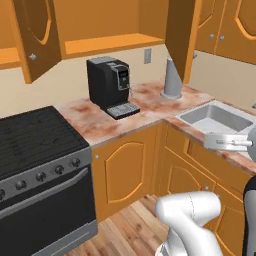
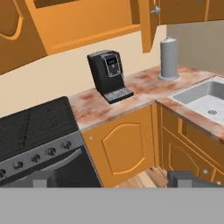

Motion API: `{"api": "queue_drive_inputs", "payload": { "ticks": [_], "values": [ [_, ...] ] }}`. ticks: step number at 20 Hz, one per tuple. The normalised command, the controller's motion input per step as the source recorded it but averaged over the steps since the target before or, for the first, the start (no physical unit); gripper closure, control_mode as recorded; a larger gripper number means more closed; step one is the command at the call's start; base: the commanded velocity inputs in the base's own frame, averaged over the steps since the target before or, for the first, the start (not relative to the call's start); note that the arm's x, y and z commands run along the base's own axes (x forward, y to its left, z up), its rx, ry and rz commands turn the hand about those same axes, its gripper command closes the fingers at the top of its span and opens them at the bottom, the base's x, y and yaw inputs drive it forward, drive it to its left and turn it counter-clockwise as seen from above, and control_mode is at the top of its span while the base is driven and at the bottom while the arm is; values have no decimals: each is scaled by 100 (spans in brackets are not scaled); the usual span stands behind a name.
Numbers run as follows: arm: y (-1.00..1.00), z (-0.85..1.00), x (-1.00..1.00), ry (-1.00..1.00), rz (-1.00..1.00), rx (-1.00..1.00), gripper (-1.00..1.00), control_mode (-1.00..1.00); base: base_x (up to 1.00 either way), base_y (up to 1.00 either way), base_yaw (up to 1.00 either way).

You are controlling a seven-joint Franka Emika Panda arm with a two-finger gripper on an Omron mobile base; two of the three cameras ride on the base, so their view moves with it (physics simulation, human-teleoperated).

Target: Close all open cabinet doors.

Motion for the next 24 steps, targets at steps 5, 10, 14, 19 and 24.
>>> {"api": "queue_drive_inputs", "payload": {
  "ticks": [5,10,14,19,24],
  "values": [
    [0,0,0,0,0,0,-100,100,5,-30,30],
    [0,0,0,0,0,0,-100,100,11,-10,21],
    [0,0,0,0,0,0,-100,100,25,3,11],
    [0,0,0,0,0,0,-100,100,38,10,2],
    [0,0,0,0,0,0,-100,100,54,17,0]
  ]
}}
